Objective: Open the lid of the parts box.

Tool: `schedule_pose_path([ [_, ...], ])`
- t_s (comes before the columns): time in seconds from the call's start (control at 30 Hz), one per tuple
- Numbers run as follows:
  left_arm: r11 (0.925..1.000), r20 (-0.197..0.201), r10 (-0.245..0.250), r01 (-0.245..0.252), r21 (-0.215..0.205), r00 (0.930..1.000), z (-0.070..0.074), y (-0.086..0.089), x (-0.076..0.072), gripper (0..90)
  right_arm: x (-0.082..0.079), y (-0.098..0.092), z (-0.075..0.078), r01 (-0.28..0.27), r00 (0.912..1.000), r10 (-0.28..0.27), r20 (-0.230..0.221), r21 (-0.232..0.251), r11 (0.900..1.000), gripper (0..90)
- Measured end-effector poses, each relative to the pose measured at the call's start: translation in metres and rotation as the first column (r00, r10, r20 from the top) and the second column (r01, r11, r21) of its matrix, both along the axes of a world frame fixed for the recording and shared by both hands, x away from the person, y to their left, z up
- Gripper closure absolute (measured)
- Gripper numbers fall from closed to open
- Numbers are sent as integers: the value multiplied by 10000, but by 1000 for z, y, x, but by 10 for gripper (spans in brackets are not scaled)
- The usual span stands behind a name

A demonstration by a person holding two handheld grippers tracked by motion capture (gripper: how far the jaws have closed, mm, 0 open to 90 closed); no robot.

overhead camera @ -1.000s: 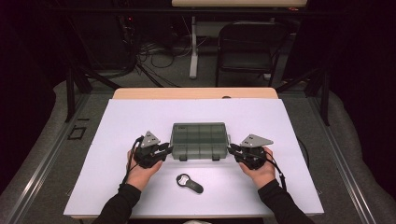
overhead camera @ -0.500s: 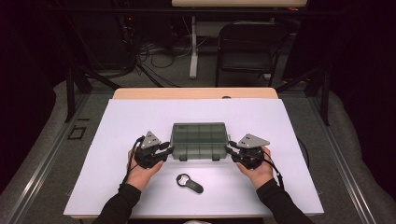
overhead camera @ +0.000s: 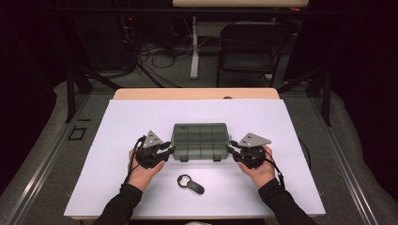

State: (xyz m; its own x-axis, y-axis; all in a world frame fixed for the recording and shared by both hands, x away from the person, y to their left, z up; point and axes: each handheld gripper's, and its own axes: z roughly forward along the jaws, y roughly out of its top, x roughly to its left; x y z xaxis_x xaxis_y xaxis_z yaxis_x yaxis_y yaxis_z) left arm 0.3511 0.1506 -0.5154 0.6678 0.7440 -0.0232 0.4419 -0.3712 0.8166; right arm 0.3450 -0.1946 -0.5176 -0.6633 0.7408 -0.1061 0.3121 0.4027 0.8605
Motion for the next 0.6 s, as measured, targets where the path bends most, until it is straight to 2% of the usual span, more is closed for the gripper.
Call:
schedule_pose_path([
  [0.13, 10000, 46, 36, -36, -81, 10000, 2, 0, 1, 682, 2, 0, 4, -23, 10000, 23, -8, -58, 10000, 707],
  [0.6, 9999, 225, -15, 13, 108, 9997, 16, -1, 4, 681, 6, 0, 14, 0, 9999, -1, -139, -81, 10000, 718],
])
